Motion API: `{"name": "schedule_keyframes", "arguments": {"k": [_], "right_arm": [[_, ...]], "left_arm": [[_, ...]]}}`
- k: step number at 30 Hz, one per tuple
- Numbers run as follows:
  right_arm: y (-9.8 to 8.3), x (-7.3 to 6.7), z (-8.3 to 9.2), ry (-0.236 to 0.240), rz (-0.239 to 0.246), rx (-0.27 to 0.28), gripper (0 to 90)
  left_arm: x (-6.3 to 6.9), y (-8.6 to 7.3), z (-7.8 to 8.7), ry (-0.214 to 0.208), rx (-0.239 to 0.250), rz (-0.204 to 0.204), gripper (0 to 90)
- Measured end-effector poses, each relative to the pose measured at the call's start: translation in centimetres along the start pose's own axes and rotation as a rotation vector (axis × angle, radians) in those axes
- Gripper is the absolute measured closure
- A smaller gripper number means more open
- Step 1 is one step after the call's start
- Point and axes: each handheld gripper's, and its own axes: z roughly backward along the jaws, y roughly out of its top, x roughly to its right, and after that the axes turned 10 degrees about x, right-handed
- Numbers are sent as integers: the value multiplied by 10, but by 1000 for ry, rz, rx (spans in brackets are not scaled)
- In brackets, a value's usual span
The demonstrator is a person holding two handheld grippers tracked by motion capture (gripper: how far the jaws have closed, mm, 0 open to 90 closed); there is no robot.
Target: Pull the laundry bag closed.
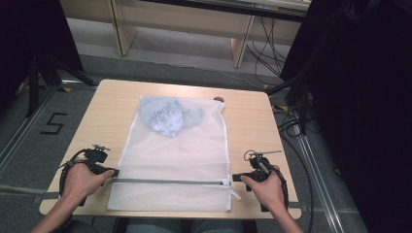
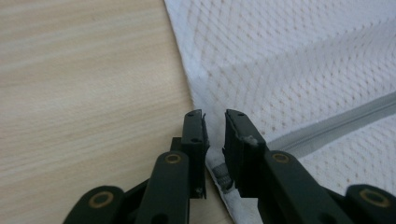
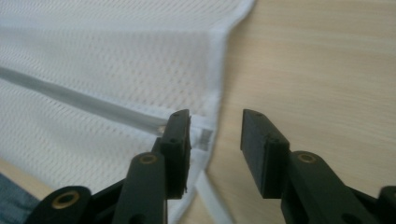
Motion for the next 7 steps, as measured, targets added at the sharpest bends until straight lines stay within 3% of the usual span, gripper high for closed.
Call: {"name": "schedule_keyframes", "arguments": {"k": [1,2,3,6,7], "right_arm": [[1,1,3,9,-51,1,604],[1,4,5,-7,-65,10,592],[0,10,4,-9,-40,15,579],[1,13,5,-26,-136,31,536],[1,23,5,-30,-43,43,521]], "left_arm": [[-1,1,2,2,0,3,752],[0,1,2,1,22,15,742],[-2,2,3,2,17,7,731],[-2,3,3,4,56,19,693],[-3,4,4,2,60,15,680]]}}
